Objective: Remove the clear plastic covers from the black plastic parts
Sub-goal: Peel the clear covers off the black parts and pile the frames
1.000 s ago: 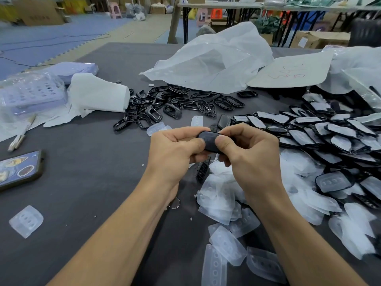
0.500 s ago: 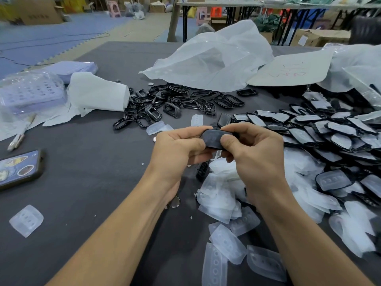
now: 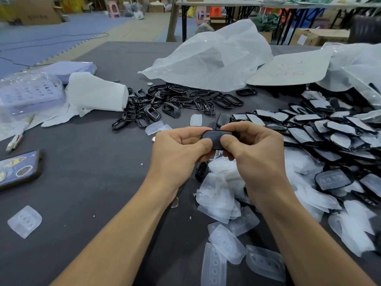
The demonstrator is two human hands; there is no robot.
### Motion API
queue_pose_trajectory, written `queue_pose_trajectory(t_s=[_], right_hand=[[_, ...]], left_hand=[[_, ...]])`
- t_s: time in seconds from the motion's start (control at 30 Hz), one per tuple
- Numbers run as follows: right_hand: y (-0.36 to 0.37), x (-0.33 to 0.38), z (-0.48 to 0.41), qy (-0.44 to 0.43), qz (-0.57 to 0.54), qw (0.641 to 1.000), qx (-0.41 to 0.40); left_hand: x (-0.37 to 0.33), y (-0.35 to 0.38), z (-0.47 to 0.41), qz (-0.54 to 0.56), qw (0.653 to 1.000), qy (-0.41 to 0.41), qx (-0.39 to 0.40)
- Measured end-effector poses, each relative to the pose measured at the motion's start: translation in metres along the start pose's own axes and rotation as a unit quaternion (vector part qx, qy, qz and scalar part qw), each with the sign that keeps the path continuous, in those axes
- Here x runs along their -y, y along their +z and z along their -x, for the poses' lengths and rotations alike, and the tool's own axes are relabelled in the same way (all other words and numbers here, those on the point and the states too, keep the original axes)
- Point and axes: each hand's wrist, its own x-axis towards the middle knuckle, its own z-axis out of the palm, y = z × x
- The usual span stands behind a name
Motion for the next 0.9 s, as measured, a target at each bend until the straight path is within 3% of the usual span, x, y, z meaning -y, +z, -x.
queue_pose_trajectory(t_s=[0.37,0.9], right_hand=[[0.0045,-0.0030,-0.0001,-0.009,0.028,0.999,0.015],[0.0026,0.0003,0.0003,-0.005,0.036,0.999,0.036]], left_hand=[[-0.0041,-0.0022,-0.0022,0.011,0.999,-0.015,-0.028],[-0.0011,0.0032,0.0000,-0.077,0.996,0.012,-0.037]])
